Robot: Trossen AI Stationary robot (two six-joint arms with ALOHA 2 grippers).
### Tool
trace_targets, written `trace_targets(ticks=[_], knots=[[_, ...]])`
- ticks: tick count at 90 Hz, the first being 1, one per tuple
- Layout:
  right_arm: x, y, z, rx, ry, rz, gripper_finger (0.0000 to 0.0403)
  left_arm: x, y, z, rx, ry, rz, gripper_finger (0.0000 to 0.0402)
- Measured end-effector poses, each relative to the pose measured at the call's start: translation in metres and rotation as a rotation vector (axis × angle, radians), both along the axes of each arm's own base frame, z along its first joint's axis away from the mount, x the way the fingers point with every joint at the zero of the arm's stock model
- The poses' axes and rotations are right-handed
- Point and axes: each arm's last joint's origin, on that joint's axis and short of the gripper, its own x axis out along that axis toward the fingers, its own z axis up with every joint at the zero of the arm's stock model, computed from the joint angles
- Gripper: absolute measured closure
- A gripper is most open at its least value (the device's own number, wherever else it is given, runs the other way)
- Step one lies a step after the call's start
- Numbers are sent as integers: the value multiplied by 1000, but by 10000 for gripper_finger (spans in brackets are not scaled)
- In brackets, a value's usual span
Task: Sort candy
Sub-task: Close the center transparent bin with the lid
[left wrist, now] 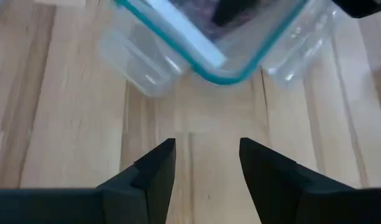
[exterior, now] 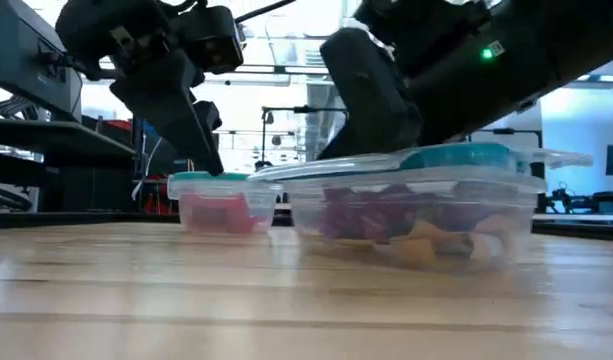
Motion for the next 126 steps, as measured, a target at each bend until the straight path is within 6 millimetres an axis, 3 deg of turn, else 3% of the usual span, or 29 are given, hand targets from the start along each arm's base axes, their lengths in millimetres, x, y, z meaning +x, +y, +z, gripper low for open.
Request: trace_targets(ticks=[18, 30, 42, 50, 61, 70, 82, 103, 126], knots=[[-7, -6, 14, -17, -18, -58, 403, 0, 0, 1, -6, -3, 5, 238], [-14, -9, 56, 21, -74, -45, 403, 0, 0, 1, -27, -2, 24, 238], [-43, -25, 99, 133, -38, -77, 403, 1, -2, 4, -87, -25, 65, 238], [-70, -44, 113, 232, 114, -139, 403, 4, -5, 5, -131, -53, 85, 238], [-103, -66, 105, 299, 302, -269, 403, 10, -9, 1, -160, -81, 93, 238], [-125, -76, 95, 367, 317, -303, 403, 17, -11, -14, -175, -46, 109, 238], [-140, -83, 67, 507, 261, -241, 403, 25, -14, -31, -193, -30, 119, 238], [-151, -92, 29, 662, 167, -97, 403, 35, -8, -34, -219, -90, 138, 237], [-139, -85, 20, 661, 81, 34, 403, 40, 2, -31, -234, -134, 171, 237]])
